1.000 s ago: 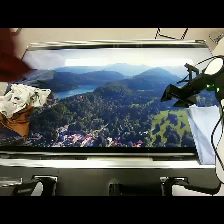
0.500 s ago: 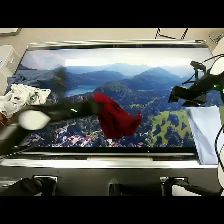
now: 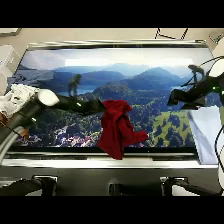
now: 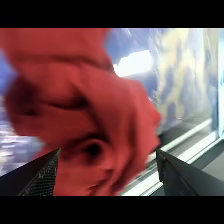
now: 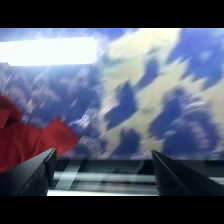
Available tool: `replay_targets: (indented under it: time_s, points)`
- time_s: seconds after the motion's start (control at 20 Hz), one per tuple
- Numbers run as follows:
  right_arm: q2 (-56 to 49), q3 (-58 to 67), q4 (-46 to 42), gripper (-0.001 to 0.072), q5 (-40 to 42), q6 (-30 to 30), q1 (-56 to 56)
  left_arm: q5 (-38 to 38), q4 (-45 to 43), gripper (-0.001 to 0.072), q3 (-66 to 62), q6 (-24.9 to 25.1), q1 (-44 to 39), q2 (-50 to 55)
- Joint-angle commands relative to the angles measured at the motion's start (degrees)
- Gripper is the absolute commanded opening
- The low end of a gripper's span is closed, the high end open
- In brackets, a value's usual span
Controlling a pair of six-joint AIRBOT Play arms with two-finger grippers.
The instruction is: Fold the clothes and pants, and hang the long-sleeved shirts on hangers.
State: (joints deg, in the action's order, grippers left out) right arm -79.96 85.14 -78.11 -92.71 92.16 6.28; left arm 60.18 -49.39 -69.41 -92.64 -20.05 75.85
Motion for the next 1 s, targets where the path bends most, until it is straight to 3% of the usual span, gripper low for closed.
replay_targets:
  time_s: [0.0, 0.2, 0.4, 0.5, 0.85, 0.9, 0.95]
  points:
    - [0.04, -8.98, 7.54, 0.0679, -0.37, -1.60, -0.07, 11.06, -2.27, 0.0713, -2.23, 3.78, 11.76, 0.13]
    - [0.04, -22.64, 10.12, 0.0680, 2.75, -2.91, -0.07, 7.28, -0.83, 0.0711, 9.35, 4.74, 13.68, 1.36]
    - [0.04, -29.07, 10.29, 0.0679, 5.40, -3.08, -0.07, 4.55, 9.33, 0.0712, 22.71, 13.44, 8.96, 3.15]
    - [0.02, -30.53, 10.99, 0.0679, 6.91, -3.13, -0.07, 4.09, 10.25, 0.0711, 26.62, 15.34, 5.81, 3.15]
    - [0.02, -32.68, 16.92, 0.0679, 11.65, -3.52, -0.07, -5.77, 16.72, 0.0709, 29.68, 15.61, -5.07, 5.84]
    - [0.02, -32.68, 17.07, 0.0679, 11.67, -3.52, -0.07, -6.88, 17.75, 0.0691, 29.68, 15.56, -6.23, 6.64]
    - [0.02, -32.68, 17.20, 0.0679, 11.67, -3.52, -0.07, -8.46, 18.36, 0.0568, 29.68, 15.56, -7.37, 7.30]
